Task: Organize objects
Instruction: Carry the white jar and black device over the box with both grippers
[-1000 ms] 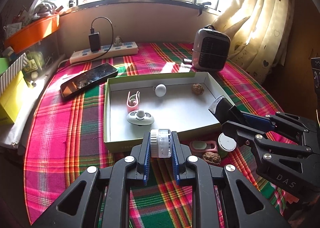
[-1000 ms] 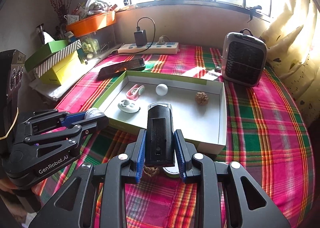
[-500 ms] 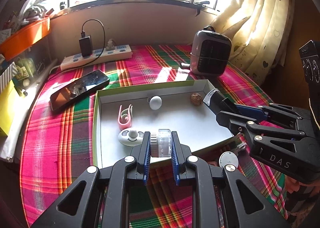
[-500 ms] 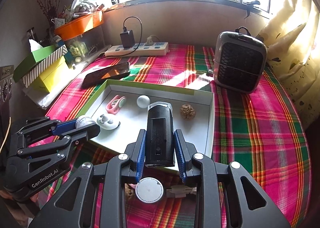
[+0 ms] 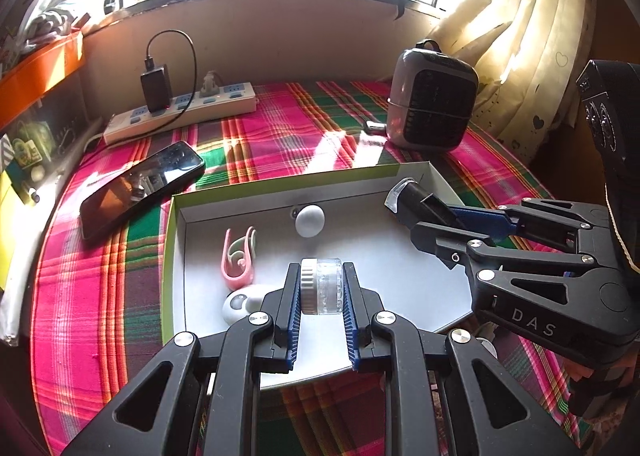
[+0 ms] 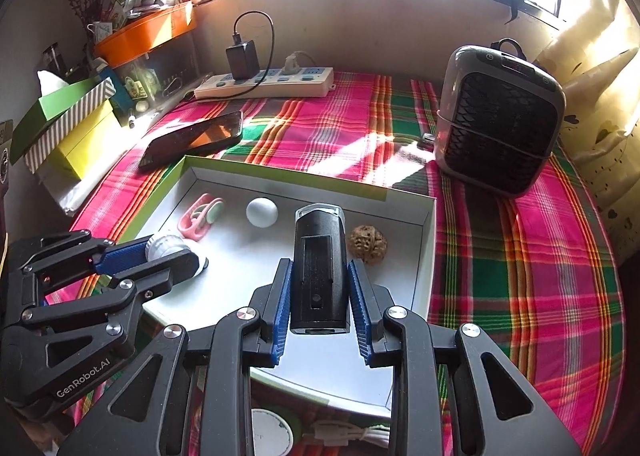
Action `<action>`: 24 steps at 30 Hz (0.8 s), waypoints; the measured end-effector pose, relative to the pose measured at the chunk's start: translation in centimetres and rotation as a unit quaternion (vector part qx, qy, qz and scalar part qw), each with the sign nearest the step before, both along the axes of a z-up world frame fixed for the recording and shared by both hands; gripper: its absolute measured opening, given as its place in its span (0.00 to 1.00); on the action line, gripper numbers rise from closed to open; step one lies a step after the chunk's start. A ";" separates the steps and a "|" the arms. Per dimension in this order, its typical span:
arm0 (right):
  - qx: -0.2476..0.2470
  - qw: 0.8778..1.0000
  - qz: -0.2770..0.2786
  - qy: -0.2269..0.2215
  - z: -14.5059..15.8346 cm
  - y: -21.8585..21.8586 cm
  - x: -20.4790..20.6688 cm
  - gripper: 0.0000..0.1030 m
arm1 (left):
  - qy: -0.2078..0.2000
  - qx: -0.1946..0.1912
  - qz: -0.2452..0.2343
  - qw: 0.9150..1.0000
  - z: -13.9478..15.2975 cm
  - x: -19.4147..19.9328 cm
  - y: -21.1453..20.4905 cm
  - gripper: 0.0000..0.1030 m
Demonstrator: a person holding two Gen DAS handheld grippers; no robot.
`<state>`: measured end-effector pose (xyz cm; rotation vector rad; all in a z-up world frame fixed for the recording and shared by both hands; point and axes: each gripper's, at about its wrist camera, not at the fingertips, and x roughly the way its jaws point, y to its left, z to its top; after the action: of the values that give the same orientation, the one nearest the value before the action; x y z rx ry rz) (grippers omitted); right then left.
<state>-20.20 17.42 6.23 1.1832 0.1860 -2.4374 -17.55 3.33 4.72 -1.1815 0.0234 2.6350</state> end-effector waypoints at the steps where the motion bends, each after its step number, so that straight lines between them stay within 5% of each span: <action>1: 0.002 1.000 0.001 -0.001 -0.1 0.0 -0.2 0.28 | -0.001 -0.002 -0.002 1.000 -0.1 -0.2 0.2 0.16; 24: 0.024 0.999 0.025 -0.030 -3.0 -0.7 -3.6 0.28 | -0.023 -0.026 -0.007 0.999 -2.5 -3.3 1.5 0.16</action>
<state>-23.85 16.68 3.27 1.2558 0.2531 -2.3637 -20.89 4.81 2.21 -1.2540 0.0912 2.6088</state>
